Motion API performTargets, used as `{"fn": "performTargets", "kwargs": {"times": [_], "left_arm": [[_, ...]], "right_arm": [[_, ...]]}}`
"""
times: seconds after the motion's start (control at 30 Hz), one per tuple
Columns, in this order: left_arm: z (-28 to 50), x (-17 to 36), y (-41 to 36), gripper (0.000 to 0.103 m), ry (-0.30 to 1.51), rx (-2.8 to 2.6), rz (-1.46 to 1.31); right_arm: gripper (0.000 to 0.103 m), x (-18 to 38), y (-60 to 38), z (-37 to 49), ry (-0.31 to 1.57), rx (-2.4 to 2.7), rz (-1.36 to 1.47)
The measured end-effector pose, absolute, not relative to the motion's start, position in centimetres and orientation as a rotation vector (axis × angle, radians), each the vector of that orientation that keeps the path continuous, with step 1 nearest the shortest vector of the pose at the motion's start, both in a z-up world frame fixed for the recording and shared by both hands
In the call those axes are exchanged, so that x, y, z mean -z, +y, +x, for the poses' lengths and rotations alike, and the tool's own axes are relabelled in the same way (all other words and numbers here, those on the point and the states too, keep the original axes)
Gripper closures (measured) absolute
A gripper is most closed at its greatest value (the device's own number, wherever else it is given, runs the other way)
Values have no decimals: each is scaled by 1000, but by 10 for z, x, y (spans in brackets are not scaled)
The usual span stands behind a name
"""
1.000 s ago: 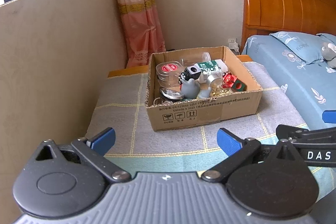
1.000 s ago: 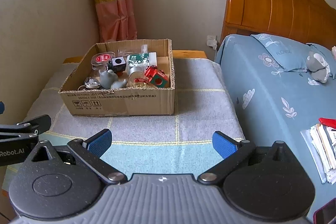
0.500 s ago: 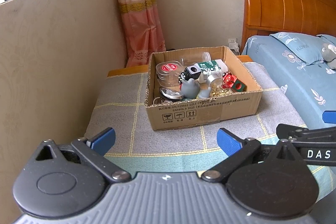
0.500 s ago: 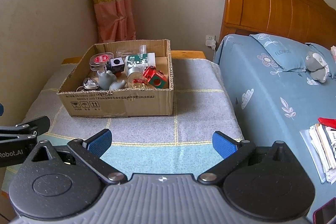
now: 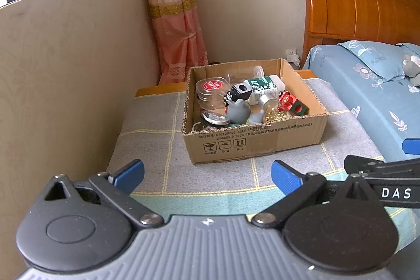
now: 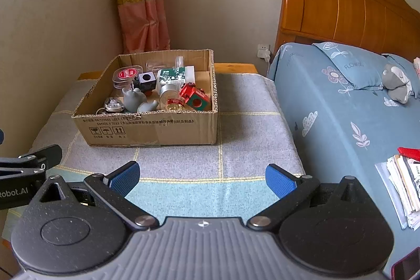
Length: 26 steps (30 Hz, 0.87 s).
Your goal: Organize rigid objects
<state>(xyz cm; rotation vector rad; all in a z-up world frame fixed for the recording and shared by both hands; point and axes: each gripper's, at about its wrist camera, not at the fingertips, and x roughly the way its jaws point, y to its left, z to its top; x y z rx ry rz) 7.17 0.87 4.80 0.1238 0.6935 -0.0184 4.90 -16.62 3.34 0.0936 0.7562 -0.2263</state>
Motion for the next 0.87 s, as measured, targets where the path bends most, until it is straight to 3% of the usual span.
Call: {"fn": "performTargets", "kwargs": {"times": [0.87], "left_arm": [[69,-52,6,1,680,3,152]], "right_arm": [[0,-35,-170,47,751,229,89]]}}
